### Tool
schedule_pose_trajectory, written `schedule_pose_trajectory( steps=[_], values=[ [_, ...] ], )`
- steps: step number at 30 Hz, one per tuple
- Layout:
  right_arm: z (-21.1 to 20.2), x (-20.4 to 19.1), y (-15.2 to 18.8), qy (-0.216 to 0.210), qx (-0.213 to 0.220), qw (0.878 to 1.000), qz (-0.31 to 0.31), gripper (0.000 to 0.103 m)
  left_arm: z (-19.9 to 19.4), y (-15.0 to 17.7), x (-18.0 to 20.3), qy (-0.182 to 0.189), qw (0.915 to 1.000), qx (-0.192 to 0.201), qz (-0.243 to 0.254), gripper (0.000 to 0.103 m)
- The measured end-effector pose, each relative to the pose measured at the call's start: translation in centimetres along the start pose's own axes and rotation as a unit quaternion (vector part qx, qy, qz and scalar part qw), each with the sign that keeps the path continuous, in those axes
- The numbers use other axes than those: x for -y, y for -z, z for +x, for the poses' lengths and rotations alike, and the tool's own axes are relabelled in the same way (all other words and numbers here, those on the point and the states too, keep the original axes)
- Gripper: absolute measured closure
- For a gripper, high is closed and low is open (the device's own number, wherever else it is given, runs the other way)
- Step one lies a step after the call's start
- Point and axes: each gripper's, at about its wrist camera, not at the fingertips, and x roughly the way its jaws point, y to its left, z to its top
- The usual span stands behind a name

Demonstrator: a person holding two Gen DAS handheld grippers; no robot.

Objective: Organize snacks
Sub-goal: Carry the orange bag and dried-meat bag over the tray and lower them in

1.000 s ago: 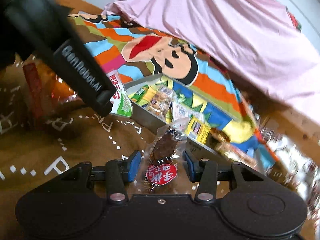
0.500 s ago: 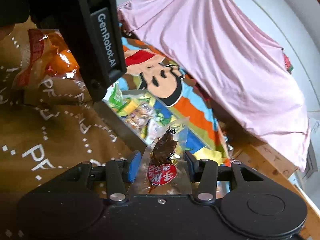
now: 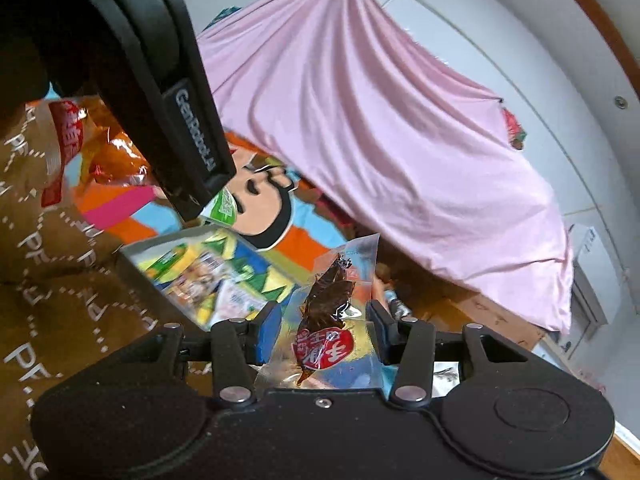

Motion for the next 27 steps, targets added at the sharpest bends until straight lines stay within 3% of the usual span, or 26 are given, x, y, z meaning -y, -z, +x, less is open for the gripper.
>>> schedule_pose_trajectory(
  steps=[9,14,20,27],
  values=[
    [-0.5,4.3,-0.4,0.034,0.02,0.999,0.035,0.054,0.4,-2.2,3.3,0.003,0.9995,0.031,-0.003,0.04],
    [0.1,6.3,-0.3,0.042,0.038,0.998,0.025,0.054,1.5,-3.7,4.8,0.004,0.999,0.043,-0.004,0.04],
    [3.2,7.3,-0.2,0.042,0.079,0.996,-0.016,0.054,3.9,-5.2,5.8,-0.005,0.9986,0.05,-0.014,0.04],
    [8.8,8.7,0.6,0.041,0.075,0.996,0.021,0.054,8.8,-6.2,6.8,-0.013,0.999,0.041,-0.005,0.04]
  ],
)
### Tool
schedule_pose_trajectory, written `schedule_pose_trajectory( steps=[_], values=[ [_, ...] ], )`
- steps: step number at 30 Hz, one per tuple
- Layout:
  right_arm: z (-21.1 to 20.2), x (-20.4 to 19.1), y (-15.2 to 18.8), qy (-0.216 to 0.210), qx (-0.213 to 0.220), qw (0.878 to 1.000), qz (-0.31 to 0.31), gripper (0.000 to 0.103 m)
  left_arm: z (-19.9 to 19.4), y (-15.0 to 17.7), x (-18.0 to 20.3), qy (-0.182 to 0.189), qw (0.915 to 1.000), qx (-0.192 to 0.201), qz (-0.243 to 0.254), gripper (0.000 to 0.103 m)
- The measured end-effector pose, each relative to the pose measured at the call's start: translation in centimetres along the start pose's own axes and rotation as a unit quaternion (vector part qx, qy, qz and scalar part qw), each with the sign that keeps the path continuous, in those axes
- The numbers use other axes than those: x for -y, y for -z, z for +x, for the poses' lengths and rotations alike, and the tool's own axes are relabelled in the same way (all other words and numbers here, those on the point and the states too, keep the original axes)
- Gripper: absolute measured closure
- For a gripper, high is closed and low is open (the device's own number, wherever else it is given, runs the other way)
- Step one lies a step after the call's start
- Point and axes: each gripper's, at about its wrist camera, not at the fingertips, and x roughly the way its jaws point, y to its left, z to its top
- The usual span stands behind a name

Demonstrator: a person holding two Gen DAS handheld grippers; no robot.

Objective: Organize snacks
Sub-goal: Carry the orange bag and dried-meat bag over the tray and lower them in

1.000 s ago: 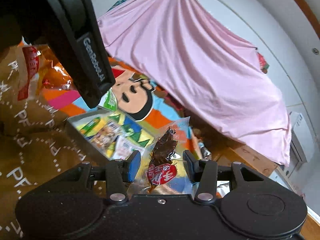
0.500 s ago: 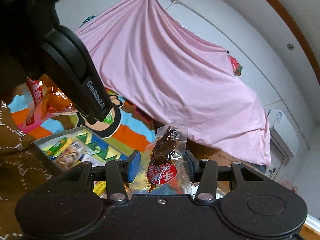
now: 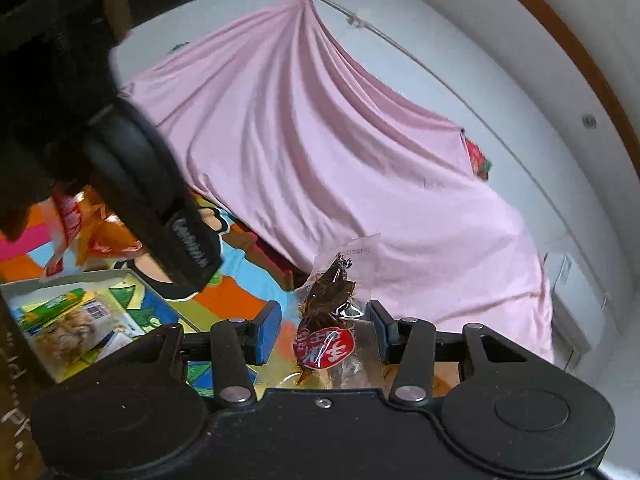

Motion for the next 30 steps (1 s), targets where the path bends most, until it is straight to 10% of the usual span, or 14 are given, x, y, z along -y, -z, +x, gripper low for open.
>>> schedule_pose_trajectory(
  steps=[30],
  values=[
    [9.1,-4.7,7.2,-0.075,-0.117,0.989,0.044,0.054,12.9,5.1,-0.6,-0.029,0.9957,-0.081,-0.034,0.04]
  ],
)
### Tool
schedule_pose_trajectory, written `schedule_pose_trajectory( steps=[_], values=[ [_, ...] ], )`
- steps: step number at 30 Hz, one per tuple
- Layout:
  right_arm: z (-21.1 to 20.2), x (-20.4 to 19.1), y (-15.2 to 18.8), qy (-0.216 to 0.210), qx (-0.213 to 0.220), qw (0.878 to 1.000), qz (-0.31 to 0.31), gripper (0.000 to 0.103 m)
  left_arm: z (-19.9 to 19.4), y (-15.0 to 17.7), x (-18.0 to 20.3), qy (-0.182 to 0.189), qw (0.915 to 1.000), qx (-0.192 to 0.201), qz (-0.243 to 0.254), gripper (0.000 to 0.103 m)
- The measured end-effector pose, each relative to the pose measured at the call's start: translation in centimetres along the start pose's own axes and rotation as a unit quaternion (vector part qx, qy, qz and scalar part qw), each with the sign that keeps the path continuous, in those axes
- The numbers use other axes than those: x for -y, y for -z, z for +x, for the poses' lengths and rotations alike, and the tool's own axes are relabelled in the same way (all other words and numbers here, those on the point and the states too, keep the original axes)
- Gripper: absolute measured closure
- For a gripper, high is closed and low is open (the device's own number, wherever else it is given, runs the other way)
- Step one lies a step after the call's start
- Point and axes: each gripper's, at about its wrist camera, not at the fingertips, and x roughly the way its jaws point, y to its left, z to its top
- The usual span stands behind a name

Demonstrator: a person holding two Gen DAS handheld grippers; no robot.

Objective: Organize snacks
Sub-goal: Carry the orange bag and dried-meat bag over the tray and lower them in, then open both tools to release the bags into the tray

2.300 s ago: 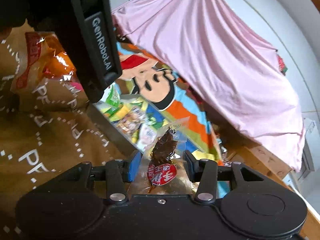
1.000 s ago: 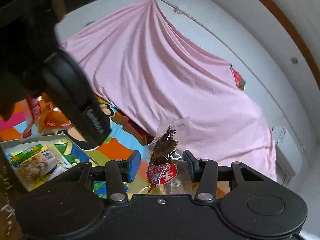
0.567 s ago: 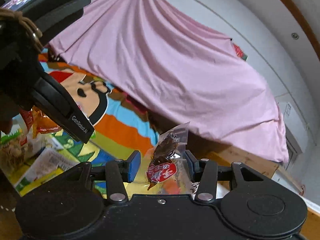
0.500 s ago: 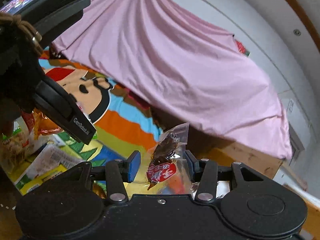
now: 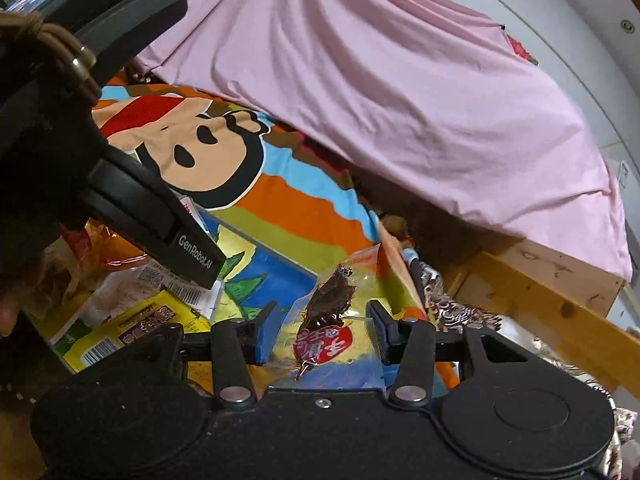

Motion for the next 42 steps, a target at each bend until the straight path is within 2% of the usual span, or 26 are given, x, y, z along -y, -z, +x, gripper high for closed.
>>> schedule_pose_trajectory(
  steps=[15,26,37,42],
  values=[
    [1.3,-0.5,0.4,-0.025,-0.031,0.999,0.01,0.056,1.2,0.5,0.1,0.007,0.9998,-0.017,0.004,0.04],
    [2.3,0.3,0.6,-0.055,-0.07,0.994,0.06,0.054,1.8,0.6,0.0,0.013,0.999,-0.043,-0.006,0.039],
    [2.5,0.7,0.7,-0.054,-0.079,0.992,0.076,0.044,2.1,0.7,-0.6,0.018,0.998,-0.055,-0.027,0.038],
    [2.5,0.8,0.7,-0.054,-0.079,0.992,0.079,0.035,1.9,0.7,-0.7,0.018,0.9979,-0.056,-0.03,0.032]
  ],
)
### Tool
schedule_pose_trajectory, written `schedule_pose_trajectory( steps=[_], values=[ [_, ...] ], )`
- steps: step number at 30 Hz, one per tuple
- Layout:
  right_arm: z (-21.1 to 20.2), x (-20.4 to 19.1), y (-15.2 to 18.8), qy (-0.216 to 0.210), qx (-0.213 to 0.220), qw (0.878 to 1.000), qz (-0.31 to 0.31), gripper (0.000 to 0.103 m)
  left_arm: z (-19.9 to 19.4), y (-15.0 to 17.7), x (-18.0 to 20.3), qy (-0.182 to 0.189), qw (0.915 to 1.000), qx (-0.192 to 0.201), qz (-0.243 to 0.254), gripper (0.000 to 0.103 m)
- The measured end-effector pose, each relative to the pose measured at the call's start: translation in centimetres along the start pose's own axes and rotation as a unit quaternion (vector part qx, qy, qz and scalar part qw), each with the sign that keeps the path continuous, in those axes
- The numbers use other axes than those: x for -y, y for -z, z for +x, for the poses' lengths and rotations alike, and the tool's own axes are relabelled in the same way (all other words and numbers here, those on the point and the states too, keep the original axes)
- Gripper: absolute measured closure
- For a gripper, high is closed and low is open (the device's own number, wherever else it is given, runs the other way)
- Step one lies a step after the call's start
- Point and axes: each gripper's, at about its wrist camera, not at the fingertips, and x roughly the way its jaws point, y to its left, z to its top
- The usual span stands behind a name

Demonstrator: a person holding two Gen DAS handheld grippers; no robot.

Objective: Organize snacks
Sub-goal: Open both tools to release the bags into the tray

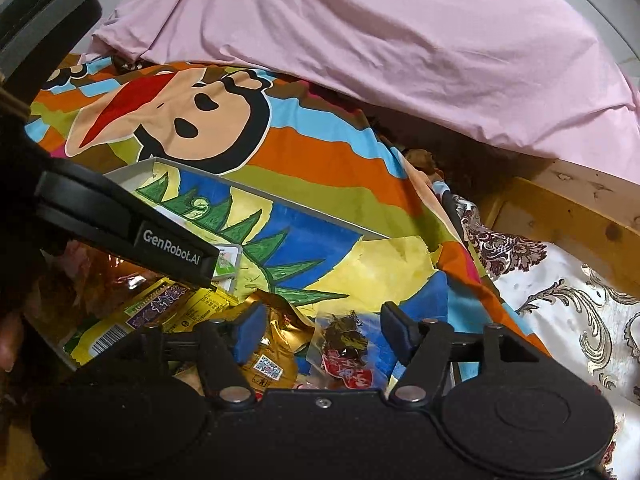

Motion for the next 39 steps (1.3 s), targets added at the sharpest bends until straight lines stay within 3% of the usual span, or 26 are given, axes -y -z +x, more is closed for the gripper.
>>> schedule_pose_trajectory(
  steps=[5,9,13,20,39],
  values=[
    [-0.2,0.2,-0.1,0.005,0.004,1.0,0.005,0.026,-0.6,-0.2,-0.2,0.005,0.9999,0.003,-0.01,0.018],
    [-0.6,0.7,-0.3,0.009,0.009,1.0,0.01,0.016,-1.3,-0.6,-0.5,0.008,0.9996,0.01,-0.025,0.013],
    [-1.1,1.3,-0.8,0.014,0.019,0.999,0.023,0.012,-2.7,-1.3,-0.8,0.001,0.9986,0.042,-0.032,0.002],
    [-2.5,2.2,-1.8,0.018,0.044,0.998,0.036,0.001,-4.7,-2.8,-0.9,0.0,0.9972,0.066,-0.037,0.001],
    [-7.4,5.7,-4.0,0.017,0.08,0.989,0.126,0.001,-10.5,-4.6,-0.7,-0.019,0.9927,0.114,-0.034,0.0]
  ],
)
